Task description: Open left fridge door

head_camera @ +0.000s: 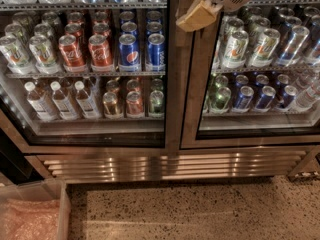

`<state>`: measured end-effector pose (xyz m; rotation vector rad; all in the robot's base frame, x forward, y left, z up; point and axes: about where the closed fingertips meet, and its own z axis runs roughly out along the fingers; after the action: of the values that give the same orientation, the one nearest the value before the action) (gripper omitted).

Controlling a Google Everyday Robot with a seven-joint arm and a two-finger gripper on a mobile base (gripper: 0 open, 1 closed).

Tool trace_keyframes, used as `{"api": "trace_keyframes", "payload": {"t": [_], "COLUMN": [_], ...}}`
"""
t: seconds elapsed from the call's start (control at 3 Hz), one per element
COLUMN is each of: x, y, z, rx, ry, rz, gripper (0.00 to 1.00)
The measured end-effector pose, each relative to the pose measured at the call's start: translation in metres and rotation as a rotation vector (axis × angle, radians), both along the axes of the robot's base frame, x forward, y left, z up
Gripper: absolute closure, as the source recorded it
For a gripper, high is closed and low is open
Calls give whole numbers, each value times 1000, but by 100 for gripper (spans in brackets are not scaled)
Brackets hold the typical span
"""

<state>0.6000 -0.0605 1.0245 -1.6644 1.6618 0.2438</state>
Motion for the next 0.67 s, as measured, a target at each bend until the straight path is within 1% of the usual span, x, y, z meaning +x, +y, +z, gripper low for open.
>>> {"api": "trace_keyframes", "payload": {"t": [0.33,0.67], "x": [-4,-6], "y": [0,0], "z": [-1,-1], "rx": [-1,-1], "ry": [11,11], "rz": [10,10], "gripper": [27,4]}}
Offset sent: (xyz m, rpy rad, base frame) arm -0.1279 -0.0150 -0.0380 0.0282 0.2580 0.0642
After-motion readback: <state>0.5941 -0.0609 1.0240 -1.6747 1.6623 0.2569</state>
